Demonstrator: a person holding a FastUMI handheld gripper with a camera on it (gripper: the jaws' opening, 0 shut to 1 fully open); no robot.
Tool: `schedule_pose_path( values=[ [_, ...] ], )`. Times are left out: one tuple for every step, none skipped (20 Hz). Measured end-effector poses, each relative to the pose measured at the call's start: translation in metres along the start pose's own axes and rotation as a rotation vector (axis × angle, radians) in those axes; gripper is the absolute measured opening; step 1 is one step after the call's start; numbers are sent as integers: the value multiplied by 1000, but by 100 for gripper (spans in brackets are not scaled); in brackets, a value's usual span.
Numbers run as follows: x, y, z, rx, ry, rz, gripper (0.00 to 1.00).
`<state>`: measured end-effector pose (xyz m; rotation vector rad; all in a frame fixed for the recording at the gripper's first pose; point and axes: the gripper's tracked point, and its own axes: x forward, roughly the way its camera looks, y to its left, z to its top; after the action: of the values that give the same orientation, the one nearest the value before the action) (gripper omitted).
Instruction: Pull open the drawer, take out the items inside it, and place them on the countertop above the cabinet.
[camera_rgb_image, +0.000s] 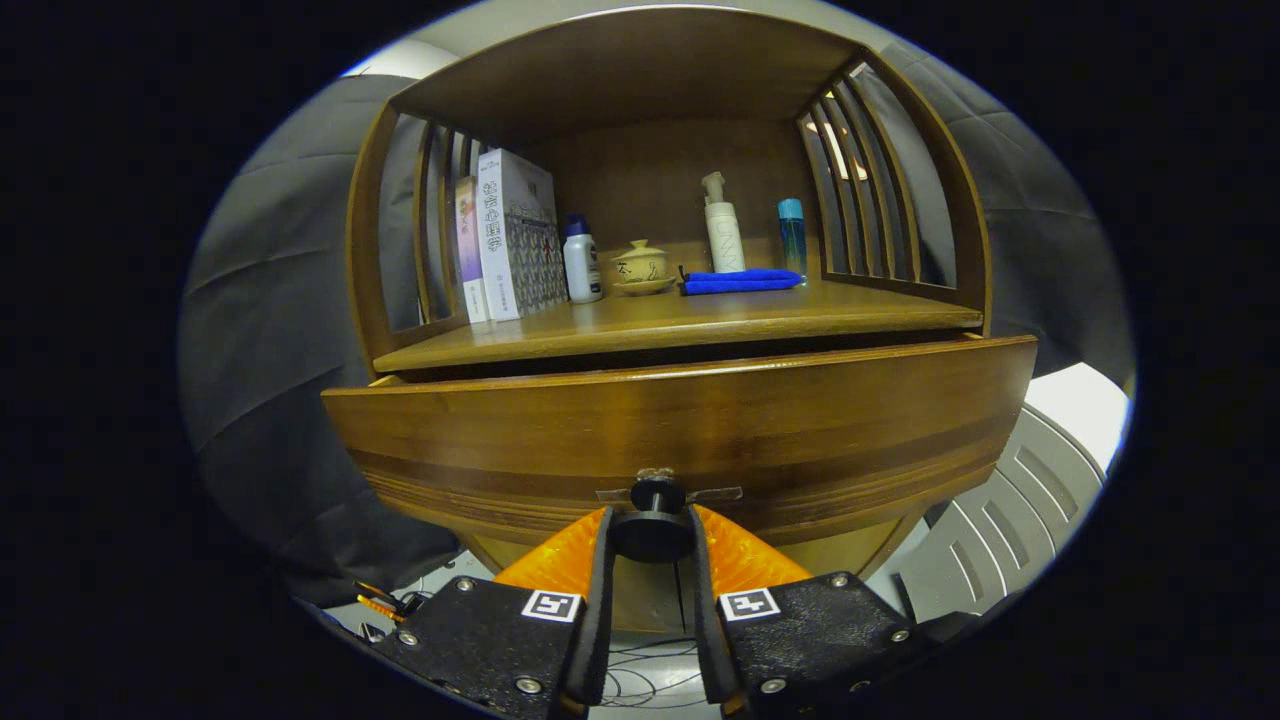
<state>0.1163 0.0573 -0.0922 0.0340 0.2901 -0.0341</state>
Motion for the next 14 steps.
schedule_pose_path(
  values=[
    [-5,0,-2,1,5,5,37],
    [-10,0,-4,7,8,12,37],
    [-15,0,-5,12,6,16,37],
    [-20,1,-6,12,0,17,37],
    [-25,1,-9,10,-10,16,37],
    [-30,2,-10,3,-17,16,36],
    [-36,2,-12,-2,-23,17,37],
    [-42,2,-14,-3,-25,20,37],
    [-47,3,-16,-4,-23,24,37],
    [-52,4,-19,-3,-20,29,37],
    [-58,3,-24,-5,-15,32,37],
    [-63,3,-26,-7,-14,35,37],
    [-67,3,-30,-12,-14,38,37],
    [-72,2,-33,-18,-11,39,37]
  ],
)
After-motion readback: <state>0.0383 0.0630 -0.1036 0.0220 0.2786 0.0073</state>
